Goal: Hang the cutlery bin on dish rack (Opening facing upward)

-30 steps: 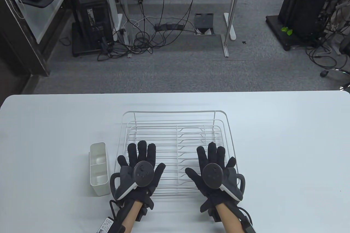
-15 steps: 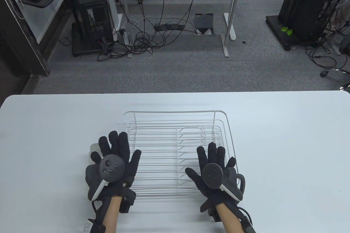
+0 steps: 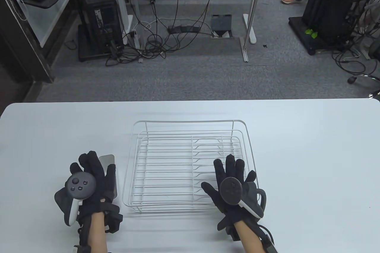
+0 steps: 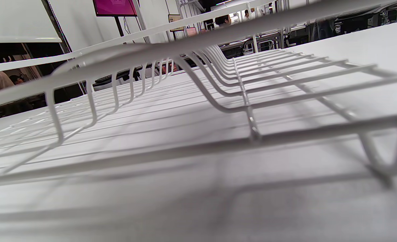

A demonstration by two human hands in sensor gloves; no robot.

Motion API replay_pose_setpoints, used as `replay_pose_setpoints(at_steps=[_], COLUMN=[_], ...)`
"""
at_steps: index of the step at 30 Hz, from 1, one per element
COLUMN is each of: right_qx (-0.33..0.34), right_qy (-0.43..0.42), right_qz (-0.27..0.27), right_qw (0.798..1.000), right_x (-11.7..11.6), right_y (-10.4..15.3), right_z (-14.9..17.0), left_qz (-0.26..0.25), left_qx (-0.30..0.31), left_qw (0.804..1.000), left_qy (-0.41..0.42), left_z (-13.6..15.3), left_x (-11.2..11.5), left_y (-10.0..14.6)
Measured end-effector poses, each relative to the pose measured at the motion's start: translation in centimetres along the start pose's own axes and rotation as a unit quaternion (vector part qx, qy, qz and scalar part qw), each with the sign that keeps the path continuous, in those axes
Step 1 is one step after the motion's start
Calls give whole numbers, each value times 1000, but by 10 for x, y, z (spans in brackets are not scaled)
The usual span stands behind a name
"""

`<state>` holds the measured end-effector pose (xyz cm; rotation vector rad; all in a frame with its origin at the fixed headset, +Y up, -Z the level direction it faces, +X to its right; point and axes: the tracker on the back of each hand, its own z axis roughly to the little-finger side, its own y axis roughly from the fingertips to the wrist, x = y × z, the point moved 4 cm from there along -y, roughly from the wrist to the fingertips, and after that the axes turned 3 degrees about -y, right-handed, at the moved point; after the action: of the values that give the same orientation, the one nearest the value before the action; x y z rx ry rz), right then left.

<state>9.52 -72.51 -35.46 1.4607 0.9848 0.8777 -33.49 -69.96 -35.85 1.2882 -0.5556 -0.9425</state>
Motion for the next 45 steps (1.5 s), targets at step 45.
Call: replay_pose_setpoints(at_steps=[45], right_qx=[0], right_qy=[0], right_qz=[1], right_qw=[1000], right_x=[0], right_y=[0], right_z=[0], left_qz=[59], left_qx=[-59], left_qw=[975], left_qy=[206], left_z=[60], left_x=[37], left_y=[-10])
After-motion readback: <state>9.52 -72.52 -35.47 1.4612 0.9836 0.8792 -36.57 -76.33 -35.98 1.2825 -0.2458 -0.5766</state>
